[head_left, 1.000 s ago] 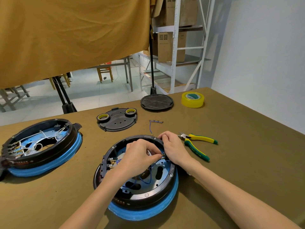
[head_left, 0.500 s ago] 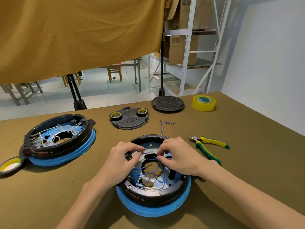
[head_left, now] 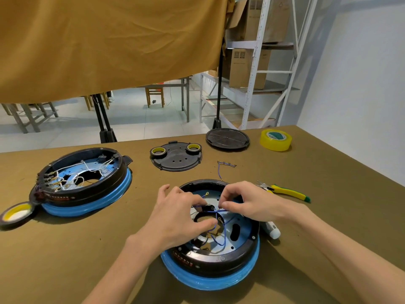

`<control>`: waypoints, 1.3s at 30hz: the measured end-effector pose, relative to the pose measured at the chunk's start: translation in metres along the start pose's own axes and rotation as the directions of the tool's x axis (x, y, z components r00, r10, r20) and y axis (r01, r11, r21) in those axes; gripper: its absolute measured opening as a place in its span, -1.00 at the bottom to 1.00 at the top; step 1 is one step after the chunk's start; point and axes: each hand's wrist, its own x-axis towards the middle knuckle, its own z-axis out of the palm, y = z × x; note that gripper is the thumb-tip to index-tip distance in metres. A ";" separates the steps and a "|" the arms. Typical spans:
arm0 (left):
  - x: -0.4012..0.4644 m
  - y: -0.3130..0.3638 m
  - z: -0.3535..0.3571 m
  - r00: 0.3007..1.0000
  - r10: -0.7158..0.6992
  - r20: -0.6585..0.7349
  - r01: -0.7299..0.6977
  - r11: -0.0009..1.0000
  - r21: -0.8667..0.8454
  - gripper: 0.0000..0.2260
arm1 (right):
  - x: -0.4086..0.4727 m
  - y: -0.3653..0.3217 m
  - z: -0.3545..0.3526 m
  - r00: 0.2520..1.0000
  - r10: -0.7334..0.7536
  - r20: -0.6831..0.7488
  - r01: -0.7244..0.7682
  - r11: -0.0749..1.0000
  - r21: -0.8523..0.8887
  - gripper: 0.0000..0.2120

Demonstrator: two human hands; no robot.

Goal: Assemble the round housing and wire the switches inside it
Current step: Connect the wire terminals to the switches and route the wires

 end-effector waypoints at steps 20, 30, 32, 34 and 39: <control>0.001 -0.022 -0.012 0.952 0.076 0.298 -0.026 0.985 -0.170 -0.25 | -0.005 -0.002 0.011 0.999 -0.002 0.044 0.008 0.988 -0.153 -0.62; 0.004 -0.017 0.001 0.989 0.045 0.143 -0.035 0.997 -0.074 -0.53 | -0.004 -0.005 0.015 0.997 0.006 0.079 0.000 0.997 -0.077 -0.59; 0.003 -0.019 0.001 0.982 0.050 0.179 -0.034 0.995 -0.094 -0.49 | -0.003 -0.005 0.016 0.998 0.016 0.069 -0.008 0.994 -0.106 -0.59; 0.003 -0.019 0.000 0.981 0.047 0.186 -0.028 0.995 -0.100 -0.49 | -0.002 -0.005 0.020 0.999 0.019 0.040 -0.014 0.993 -0.113 -0.61; 0.002 -0.015 0.000 0.982 0.051 0.179 -0.034 0.995 -0.097 -0.46 | 0.001 -0.005 0.024 0.999 0.032 0.021 -0.029 0.988 -0.155 -0.55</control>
